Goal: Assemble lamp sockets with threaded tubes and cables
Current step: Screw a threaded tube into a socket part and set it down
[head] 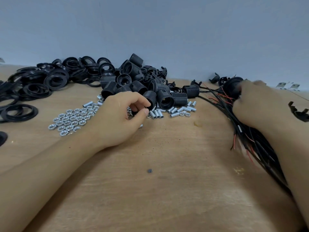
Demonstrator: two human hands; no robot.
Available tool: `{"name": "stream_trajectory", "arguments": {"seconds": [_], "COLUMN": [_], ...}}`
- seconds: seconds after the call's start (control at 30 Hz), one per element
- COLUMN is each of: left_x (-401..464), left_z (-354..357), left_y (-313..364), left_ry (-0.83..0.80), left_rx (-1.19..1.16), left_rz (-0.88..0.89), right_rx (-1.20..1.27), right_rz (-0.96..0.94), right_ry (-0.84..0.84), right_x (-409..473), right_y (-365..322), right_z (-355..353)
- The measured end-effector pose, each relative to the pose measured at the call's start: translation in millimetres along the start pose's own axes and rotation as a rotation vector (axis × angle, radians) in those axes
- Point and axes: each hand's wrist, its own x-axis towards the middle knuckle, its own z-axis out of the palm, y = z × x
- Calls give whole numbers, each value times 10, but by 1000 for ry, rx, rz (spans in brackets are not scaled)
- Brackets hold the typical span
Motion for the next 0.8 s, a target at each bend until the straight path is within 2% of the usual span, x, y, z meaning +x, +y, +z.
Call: {"name": "stream_trajectory", "arguments": {"seconds": [0.07,0.13,0.2,0.37,0.53,0.6,0.7,0.8], "left_x": [-1,0,2,-2,-7,-4,-8,-5], "left_z": [2,0,-1,-1,-11,-18,-22,-19], "left_y": [-5,-5,-10,-14,-4,-2,0,-7], "left_ry": [5,8,3,0,-4,-7,-10,-9], "left_rx": [3,4,4,-10,-24,-31,-38,-18], "left_rz": [1,7,3,15,15,8,2,8], "right_rx": [-66,-112,-80,39,46,6,-70,-117], "right_rz": [-45,17,121,124,203,230,282,262], "right_ry": [-24,-69,-53,-74,170,117,-76,-70], "right_x": [10,17,43,129,363,384,297,211], "right_y": [-30,-9,63,210,464,543,573,470], "right_z": [108,197,182,35,-220,-218,-75,-35]}}
